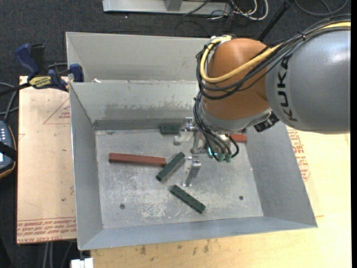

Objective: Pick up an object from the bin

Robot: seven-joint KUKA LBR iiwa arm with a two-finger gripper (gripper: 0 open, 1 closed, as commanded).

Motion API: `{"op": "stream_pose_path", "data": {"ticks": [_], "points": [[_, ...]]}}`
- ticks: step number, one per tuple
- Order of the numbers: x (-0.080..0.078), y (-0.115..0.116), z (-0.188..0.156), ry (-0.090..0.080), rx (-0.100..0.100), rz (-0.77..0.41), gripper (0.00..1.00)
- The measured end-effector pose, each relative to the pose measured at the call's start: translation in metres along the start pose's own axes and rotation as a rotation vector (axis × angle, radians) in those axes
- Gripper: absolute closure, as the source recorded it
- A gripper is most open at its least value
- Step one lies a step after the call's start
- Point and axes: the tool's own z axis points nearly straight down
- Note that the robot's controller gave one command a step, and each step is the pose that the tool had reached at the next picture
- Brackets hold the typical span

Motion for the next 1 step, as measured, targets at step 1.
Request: {"op": "stream_pose_path", "data": {"ticks": [1], "points": [[-0.0016, -0.0005, -0.0038, -0.008, -0.001, 0.002, 0.0]]}}
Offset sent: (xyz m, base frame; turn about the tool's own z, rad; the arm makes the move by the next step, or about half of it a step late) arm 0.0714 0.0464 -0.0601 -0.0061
